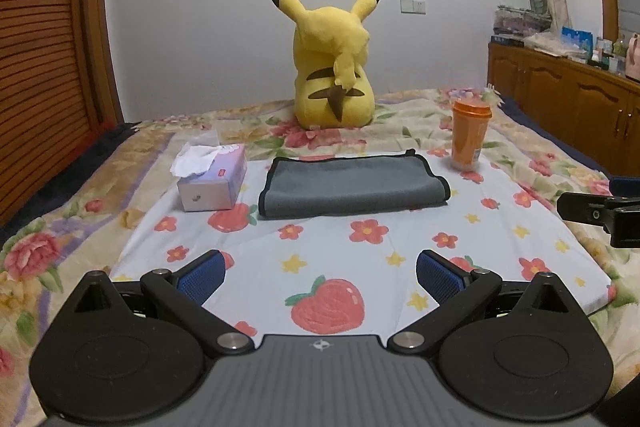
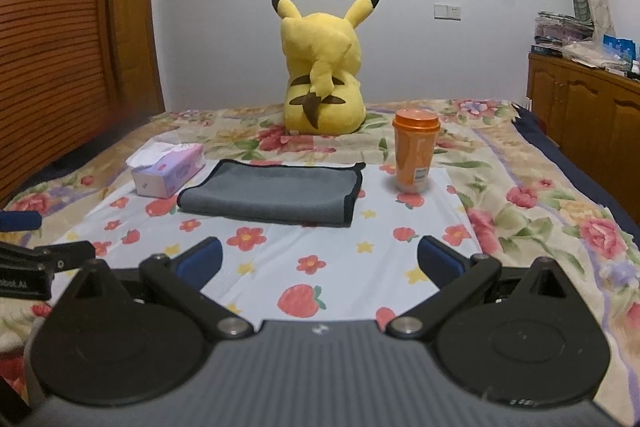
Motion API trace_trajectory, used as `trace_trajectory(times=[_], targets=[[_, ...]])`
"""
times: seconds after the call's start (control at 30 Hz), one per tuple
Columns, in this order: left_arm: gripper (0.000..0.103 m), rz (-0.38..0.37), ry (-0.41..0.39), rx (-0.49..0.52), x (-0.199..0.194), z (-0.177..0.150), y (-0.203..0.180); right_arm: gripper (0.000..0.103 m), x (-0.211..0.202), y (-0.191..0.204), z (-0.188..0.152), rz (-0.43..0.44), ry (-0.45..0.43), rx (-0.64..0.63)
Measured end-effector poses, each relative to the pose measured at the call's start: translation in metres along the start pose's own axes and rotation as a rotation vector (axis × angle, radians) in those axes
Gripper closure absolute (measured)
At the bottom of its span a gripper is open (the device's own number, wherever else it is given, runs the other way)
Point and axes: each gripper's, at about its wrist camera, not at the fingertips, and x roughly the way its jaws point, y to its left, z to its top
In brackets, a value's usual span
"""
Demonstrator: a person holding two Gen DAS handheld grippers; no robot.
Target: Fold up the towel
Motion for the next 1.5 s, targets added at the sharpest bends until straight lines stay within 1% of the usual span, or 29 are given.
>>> trace_trajectory(times=[0.4, 0.57, 0.83, 1.17, 1.5], targets=[[0.0, 0.001, -0.057, -0.008, -0.01, 0.004, 0.002, 0.0, -0.005, -0.002, 0.001, -0.024, -0.042, 0.006], [0.0, 0.003, -0.078, -0.008, -0.012, 0.005, 0.002, 0.0, -0.008, 0.001, 0.0, -0.03, -0.061, -0.012], [0.0, 0.013, -0.133, 0.0, -0.021, 0.006, 0.002, 0.0, -0.011, 0.0, 0.002, -0.037, -0.087, -0.017], [0.0, 0.019, -0.157, 0.003, -0.024, 0.008, 0.002, 0.0, -0.019, -0.004, 0.004, -0.058, -0.14, -0.004], [0.0, 0.019, -0.157, 0.002, -0.023, 0.008, 0.003, 0.0, -0.019, -0.006, 0.004, -0.063, -0.144, 0.005]])
